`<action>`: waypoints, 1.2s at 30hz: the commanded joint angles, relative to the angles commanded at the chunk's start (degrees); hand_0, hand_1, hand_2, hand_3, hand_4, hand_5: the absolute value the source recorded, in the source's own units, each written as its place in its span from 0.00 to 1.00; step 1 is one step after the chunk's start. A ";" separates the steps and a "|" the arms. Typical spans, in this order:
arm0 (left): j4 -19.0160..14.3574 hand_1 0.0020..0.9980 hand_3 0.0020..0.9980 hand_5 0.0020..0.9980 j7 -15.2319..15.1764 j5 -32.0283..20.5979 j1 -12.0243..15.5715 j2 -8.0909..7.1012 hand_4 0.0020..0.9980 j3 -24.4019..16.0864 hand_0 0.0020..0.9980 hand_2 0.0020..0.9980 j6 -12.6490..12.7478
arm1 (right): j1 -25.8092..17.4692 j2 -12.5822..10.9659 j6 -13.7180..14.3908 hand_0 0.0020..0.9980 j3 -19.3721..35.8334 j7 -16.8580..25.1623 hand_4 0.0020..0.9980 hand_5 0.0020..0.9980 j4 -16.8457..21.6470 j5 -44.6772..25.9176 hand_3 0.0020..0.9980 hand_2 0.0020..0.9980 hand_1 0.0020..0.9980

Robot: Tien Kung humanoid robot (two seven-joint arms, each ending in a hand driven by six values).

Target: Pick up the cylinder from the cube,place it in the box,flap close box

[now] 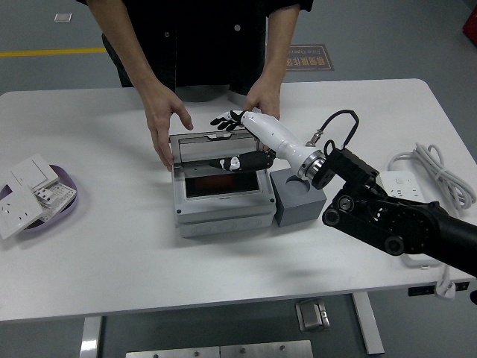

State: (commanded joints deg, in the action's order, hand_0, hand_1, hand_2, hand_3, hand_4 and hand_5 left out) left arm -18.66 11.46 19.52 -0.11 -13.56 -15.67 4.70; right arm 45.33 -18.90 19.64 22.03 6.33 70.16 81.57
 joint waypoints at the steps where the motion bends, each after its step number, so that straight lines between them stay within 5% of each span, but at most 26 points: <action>1: 0.00 0.64 0.63 0.24 -0.07 -0.13 -0.02 0.03 0.68 0.10 0.61 0.63 0.00 | -0.42 -0.44 0.02 0.58 0.13 -0.09 0.91 0.45 1.08 0.34 0.75 0.70 0.65; 12: 0.01 0.64 0.63 0.25 -0.31 -0.68 0.09 0.21 0.68 0.51 0.61 0.63 0.02 | -4.33 -4.12 -0.33 0.51 -1.67 -1.69 0.90 0.45 10.32 2.24 0.75 0.70 0.62; 21: 0.00 0.64 0.63 0.25 -0.40 -0.93 0.13 0.33 0.68 0.66 0.61 0.63 0.04 | -6.68 -4.94 -1.43 0.51 -1.69 -2.07 0.87 0.45 10.78 1.58 0.75 0.70 0.62; 36: 0.01 0.64 0.63 0.25 -0.28 -0.89 0.63 0.37 0.68 0.44 0.61 0.63 0.10 | -16.35 -9.92 0.21 0.56 15.02 1.37 0.80 0.44 16.43 1.61 0.73 0.68 0.61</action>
State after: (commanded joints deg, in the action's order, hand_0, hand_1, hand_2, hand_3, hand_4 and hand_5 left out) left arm -18.64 11.18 18.64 0.52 -13.19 -15.23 4.80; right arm 28.98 -28.82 19.85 37.05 7.70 86.59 83.17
